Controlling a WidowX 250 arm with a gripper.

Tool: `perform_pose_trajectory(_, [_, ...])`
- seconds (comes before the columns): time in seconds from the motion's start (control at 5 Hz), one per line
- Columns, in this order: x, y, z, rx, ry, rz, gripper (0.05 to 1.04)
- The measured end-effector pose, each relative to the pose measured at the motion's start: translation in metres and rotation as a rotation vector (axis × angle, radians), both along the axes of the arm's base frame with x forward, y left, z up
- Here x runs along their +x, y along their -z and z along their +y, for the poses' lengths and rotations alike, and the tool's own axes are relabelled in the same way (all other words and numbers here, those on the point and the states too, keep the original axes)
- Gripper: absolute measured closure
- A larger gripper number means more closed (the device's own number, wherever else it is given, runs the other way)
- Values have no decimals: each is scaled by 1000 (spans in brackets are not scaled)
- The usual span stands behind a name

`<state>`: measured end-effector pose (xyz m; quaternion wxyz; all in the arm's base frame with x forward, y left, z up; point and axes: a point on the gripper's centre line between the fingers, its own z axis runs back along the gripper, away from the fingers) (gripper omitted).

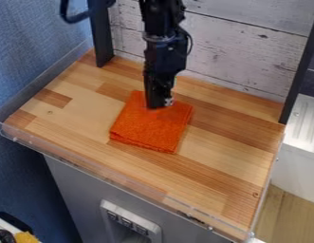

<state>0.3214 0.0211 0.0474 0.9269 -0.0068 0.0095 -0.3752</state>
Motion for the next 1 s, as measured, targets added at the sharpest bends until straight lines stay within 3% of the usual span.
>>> perform_pose_trajectory(0.4, [0,18,6,24,-17,6,1025])
perform_pose_trajectory(1.0, [0,37,8,38,-27,-44,1025])
